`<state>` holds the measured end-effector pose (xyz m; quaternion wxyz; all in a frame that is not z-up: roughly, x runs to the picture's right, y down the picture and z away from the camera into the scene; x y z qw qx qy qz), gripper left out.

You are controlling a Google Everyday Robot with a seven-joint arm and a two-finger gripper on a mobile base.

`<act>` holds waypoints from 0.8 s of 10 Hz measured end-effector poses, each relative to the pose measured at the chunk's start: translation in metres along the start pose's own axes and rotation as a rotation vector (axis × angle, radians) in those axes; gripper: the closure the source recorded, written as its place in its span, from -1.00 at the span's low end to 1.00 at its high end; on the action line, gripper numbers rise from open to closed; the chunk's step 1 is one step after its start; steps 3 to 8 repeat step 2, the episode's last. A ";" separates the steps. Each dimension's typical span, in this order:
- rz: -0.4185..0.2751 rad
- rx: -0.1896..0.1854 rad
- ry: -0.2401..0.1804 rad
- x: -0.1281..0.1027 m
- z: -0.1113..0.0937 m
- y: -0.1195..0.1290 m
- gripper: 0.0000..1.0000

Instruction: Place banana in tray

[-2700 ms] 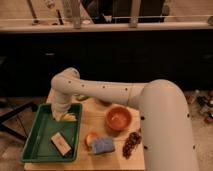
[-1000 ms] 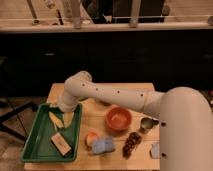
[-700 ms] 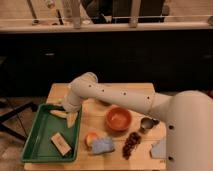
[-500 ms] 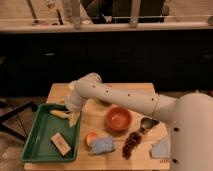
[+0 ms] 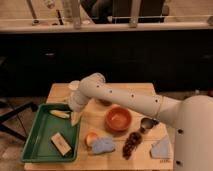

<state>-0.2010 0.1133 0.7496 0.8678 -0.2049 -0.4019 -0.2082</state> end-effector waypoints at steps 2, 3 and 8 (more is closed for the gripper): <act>0.002 0.003 -0.002 0.004 -0.001 -0.003 -0.60; 0.002 0.003 -0.002 0.004 -0.001 -0.003 -0.60; 0.002 0.003 -0.002 0.004 -0.001 -0.003 -0.60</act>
